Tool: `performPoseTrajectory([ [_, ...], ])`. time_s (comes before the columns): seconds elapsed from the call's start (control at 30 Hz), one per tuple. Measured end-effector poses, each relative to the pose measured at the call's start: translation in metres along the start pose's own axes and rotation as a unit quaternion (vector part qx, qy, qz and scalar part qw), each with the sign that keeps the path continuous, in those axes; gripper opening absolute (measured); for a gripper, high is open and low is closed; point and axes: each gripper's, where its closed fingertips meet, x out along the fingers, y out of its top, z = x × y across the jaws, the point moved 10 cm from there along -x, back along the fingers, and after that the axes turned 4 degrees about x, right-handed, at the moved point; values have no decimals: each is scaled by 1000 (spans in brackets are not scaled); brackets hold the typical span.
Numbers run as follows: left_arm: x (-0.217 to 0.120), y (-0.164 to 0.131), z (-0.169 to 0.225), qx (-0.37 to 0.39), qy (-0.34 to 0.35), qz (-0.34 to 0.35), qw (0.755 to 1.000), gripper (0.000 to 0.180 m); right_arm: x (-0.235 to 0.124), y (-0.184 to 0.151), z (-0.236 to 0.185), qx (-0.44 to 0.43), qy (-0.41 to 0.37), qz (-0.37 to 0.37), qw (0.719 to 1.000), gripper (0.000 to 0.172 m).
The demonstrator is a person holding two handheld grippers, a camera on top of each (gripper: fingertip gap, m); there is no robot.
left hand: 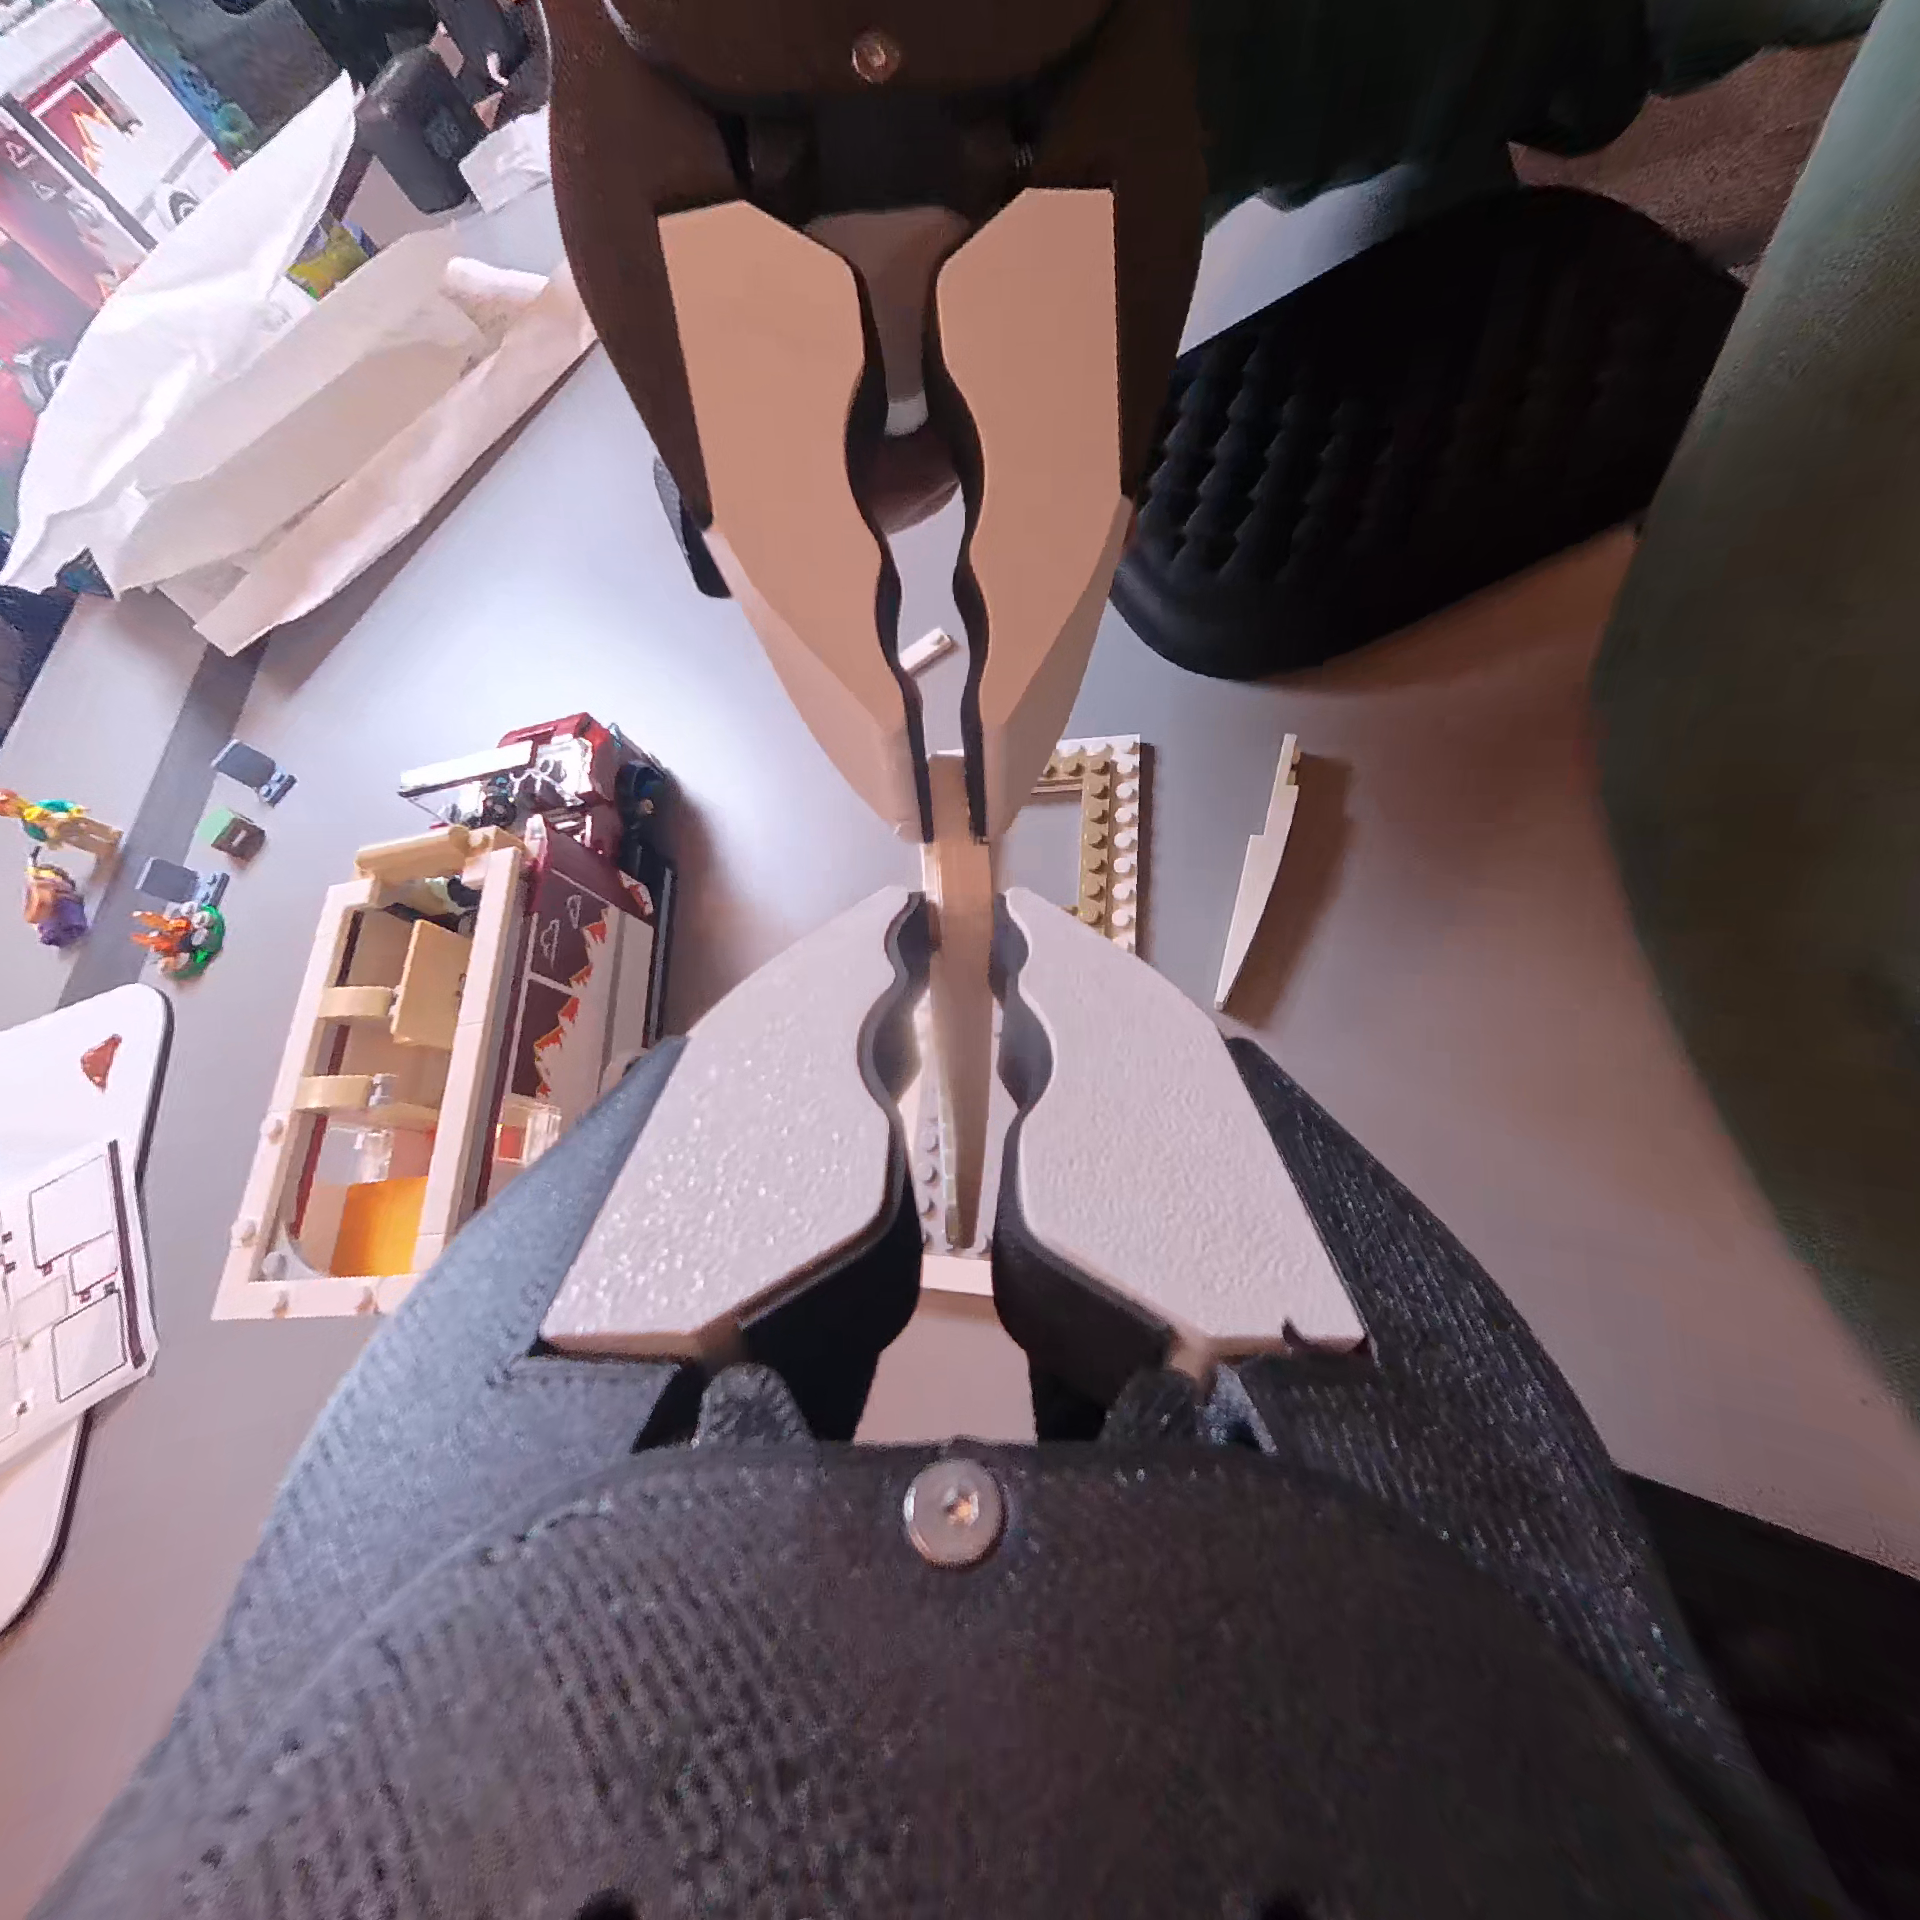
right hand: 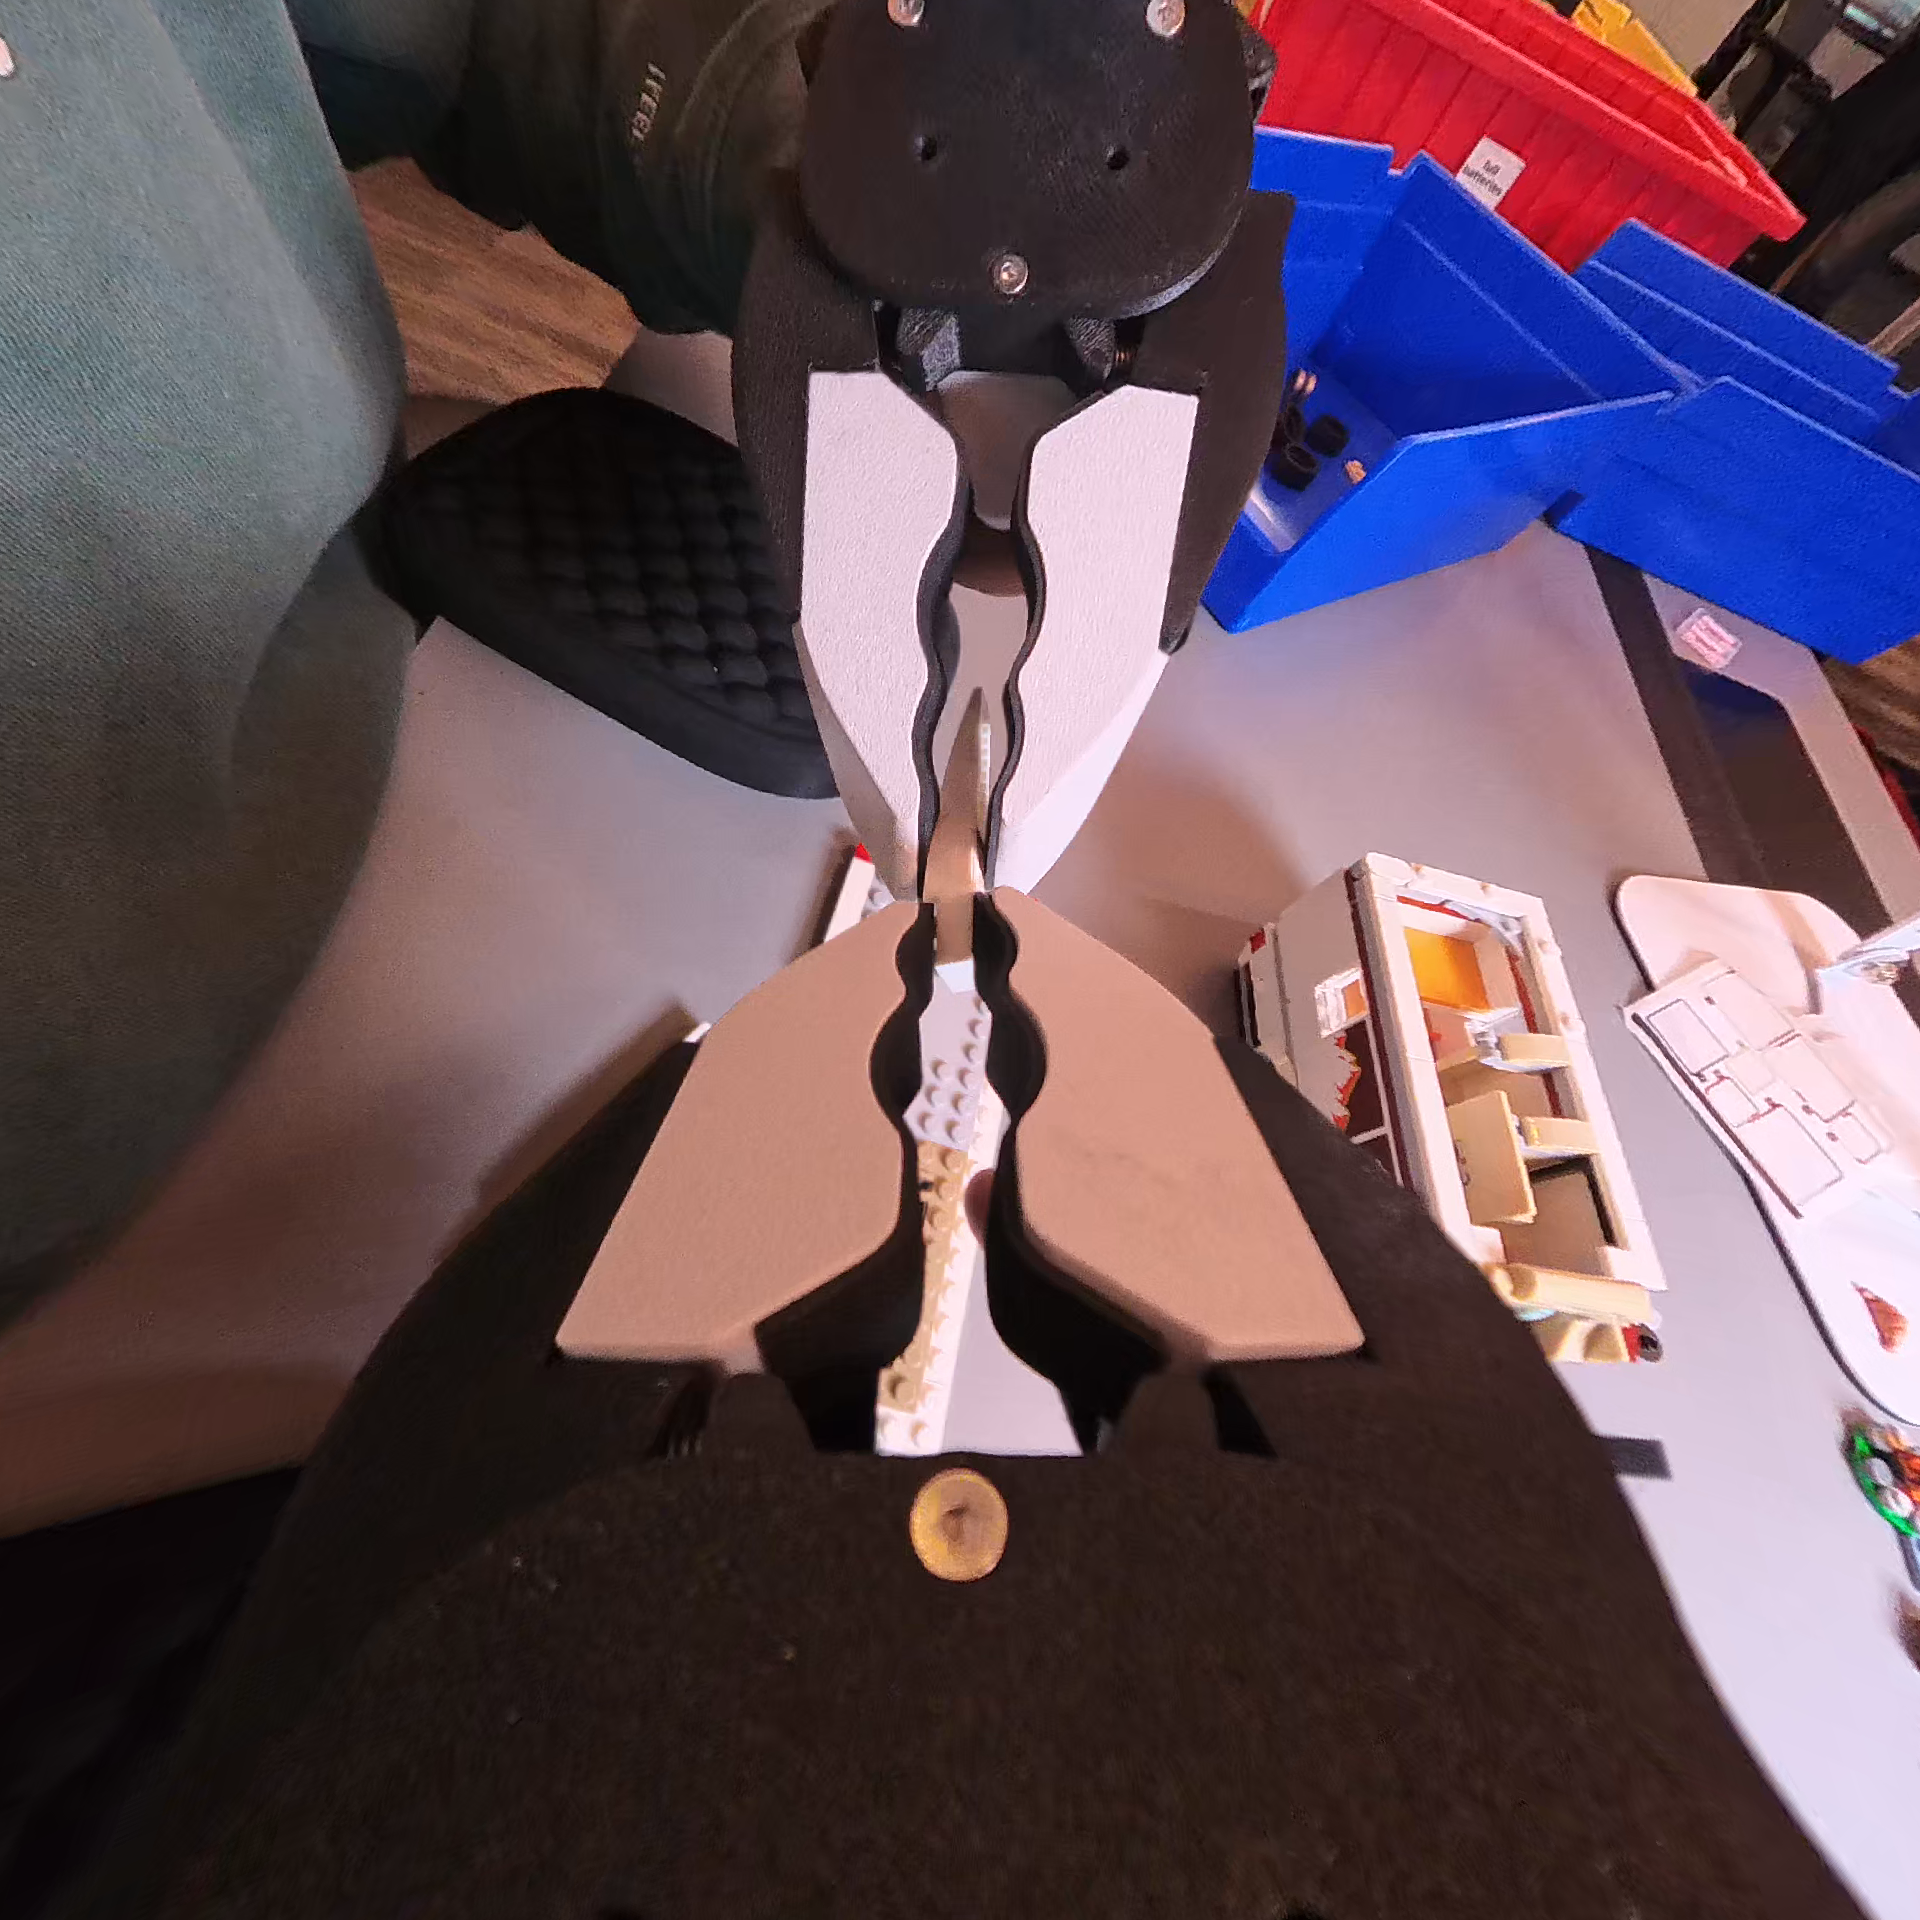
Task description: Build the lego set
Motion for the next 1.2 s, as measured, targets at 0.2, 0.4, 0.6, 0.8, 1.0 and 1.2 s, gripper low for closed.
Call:
performPoseTrajectory([
  [0.2,2,-1,-2,-19,-17,11,1000,12,-3,-5,-4,-23,-23,12,999,8],
  [0.4,6,-12,-11,-83,-50,50,994,22,-9,-9,-5,-51,-50,5,997,7],
  [0.6,10,-29,-14,-133,-79,57,986,11,-9,-21,-12,-101,-93,-13,990,7],
  [0.8,15,-28,-20,-52,34,54,997,11,-18,-36,16,107,-73,19,991,32],
  [1.0,17,-15,-24,-12,135,118,984,10,-16,-34,27,318,-43,186,929,22],
  [1.2,15,-15,-26,-12,152,130,980,11,-12,-25,31,305,-51,185,933,8],
])
